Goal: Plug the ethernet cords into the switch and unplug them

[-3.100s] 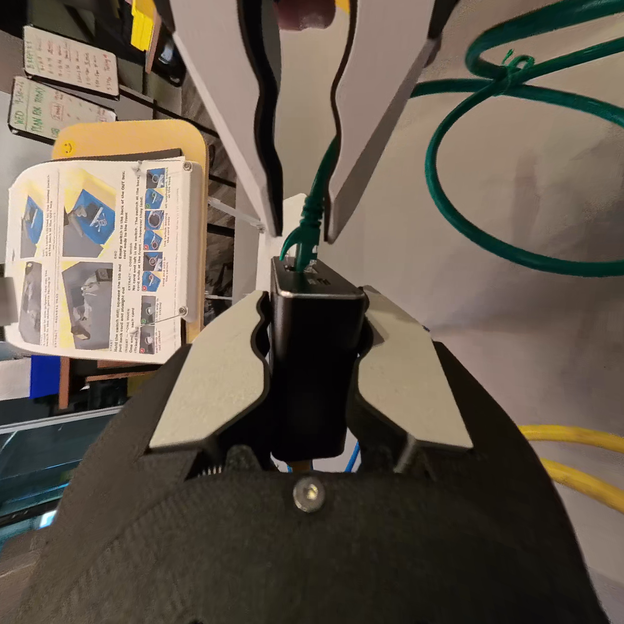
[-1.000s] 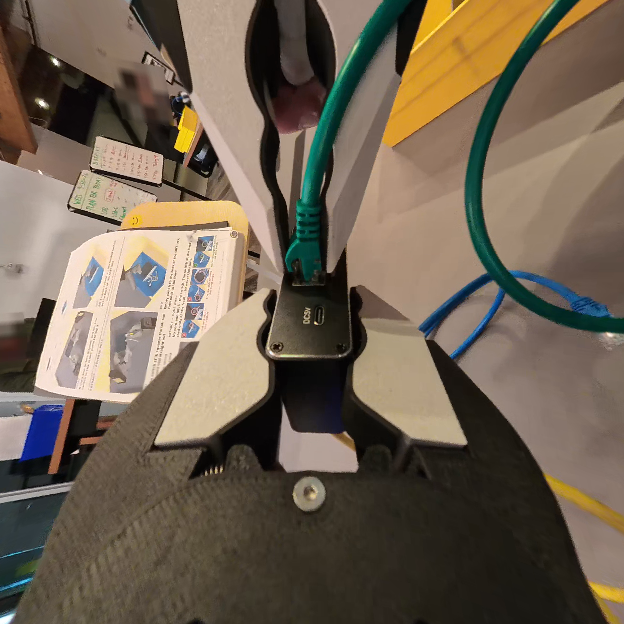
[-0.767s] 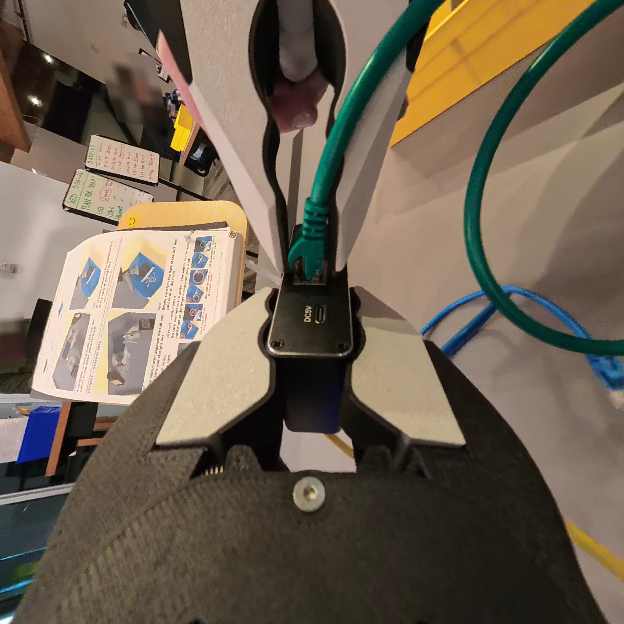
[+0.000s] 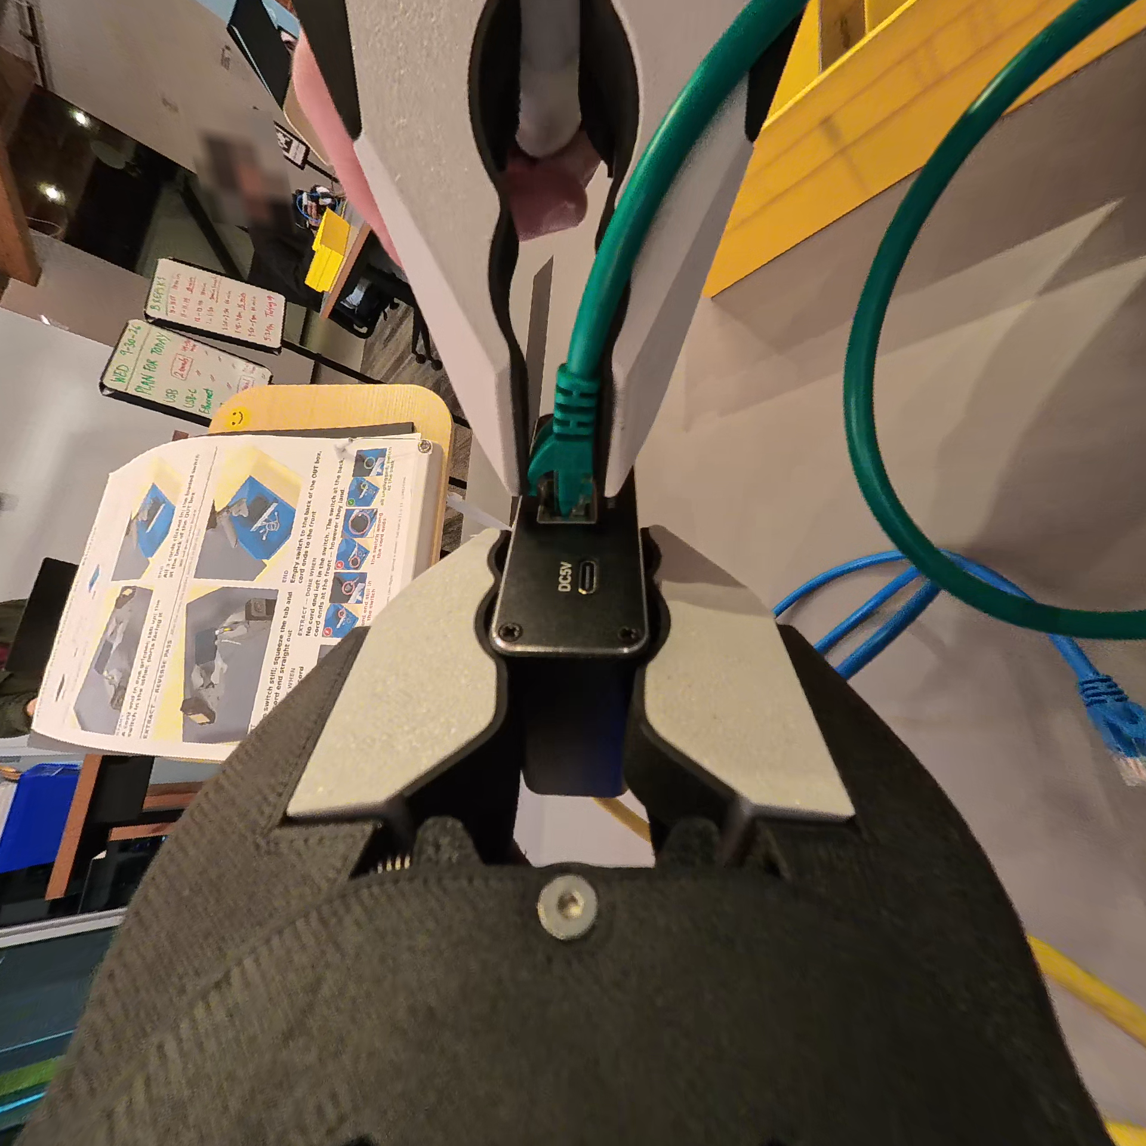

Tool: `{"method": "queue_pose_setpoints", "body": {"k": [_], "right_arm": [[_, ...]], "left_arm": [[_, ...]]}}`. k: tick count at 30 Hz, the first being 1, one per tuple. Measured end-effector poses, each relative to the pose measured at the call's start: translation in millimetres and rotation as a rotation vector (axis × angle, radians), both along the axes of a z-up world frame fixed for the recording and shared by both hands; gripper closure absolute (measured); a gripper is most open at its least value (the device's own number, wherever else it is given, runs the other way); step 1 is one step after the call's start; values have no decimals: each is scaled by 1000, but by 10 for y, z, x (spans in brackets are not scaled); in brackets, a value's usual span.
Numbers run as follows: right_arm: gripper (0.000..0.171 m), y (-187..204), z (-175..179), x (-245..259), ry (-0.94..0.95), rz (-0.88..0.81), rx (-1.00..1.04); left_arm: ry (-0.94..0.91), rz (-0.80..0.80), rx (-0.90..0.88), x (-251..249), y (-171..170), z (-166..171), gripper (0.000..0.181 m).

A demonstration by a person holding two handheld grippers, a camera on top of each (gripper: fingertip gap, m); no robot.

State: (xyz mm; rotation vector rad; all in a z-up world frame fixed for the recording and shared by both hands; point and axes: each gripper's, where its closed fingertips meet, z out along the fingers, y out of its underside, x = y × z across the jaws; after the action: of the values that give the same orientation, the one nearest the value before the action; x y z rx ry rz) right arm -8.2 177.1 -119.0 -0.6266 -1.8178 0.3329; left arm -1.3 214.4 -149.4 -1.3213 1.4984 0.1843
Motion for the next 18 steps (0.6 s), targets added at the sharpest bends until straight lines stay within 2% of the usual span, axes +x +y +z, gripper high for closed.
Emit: {"method": "queue_pose_setpoints", "body": {"k": [18], "right_arm": [[162, 22, -131, 68, -215, 52, -80]], "left_arm": [[13, -3, -10, 34, 15, -98, 143]]}}
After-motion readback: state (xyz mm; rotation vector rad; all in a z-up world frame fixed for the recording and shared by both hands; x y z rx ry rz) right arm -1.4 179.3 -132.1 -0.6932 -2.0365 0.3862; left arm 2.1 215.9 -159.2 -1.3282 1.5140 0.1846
